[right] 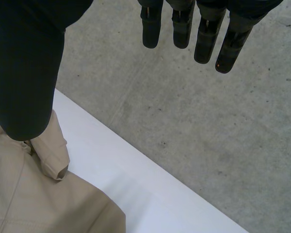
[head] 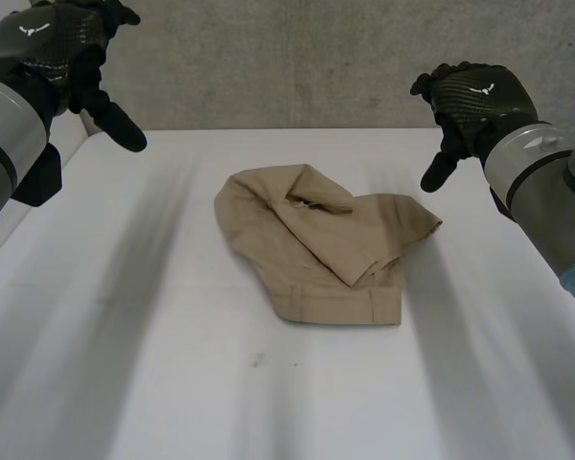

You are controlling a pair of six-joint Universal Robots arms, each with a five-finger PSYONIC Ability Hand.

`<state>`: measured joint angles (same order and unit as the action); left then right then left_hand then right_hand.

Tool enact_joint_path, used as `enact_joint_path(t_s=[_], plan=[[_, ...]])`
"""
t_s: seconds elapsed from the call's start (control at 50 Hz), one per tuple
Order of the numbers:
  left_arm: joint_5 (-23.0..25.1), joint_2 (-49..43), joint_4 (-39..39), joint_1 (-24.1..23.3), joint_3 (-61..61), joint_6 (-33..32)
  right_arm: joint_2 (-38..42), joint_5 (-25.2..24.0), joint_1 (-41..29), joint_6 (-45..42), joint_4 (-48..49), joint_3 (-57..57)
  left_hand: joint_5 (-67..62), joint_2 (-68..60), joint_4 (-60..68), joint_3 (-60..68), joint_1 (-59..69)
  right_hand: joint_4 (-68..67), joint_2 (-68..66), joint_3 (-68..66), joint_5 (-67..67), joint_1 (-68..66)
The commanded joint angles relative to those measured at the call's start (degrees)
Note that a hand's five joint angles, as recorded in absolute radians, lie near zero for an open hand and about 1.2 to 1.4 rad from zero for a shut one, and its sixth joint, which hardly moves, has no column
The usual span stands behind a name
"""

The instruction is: Fold the shorts.

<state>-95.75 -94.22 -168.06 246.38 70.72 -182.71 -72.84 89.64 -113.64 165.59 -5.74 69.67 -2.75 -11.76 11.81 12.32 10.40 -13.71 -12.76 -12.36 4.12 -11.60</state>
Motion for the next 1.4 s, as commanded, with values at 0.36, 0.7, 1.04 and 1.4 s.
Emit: enact_joint_path(t_s=[0.36,0.7,1.04,1.4], plan=[[-0.05,-0.35,0.02,-0.02,2.13,0.34,0.42,-2.81,-0.44,-0.53,-6.65,0.81,2.75,1.76,-1.81,-2.32,-0.4,3.71,2.76,2.36,-4.12,1.6],[-0.58,-2.99,-8.95,-2.3,13.13,0.42,6.74,-8.61,-0.97,-0.36,-0.25,19.44,2.75,1.76,-1.81,-2.32,-0.4,1.28,0.33,-0.07,-1.7,-0.82],[-0.58,-4.48,-9.12,-3.01,14.53,0.51,16.34,-7.64,-0.18,-1.14,18.2,19.8,2.75,1.76,-1.81,-2.32,-0.4,-66.29,-67.24,-67.64,65.88,-68.4],[-0.67,-4.31,-8.95,-3.1,15.15,0.51,23.53,-5.54,12.47,-13.7,20.15,-1.8,2.75,1.76,-1.81,-2.32,-0.4,-66.29,-67.24,-67.64,65.88,-68.4]])
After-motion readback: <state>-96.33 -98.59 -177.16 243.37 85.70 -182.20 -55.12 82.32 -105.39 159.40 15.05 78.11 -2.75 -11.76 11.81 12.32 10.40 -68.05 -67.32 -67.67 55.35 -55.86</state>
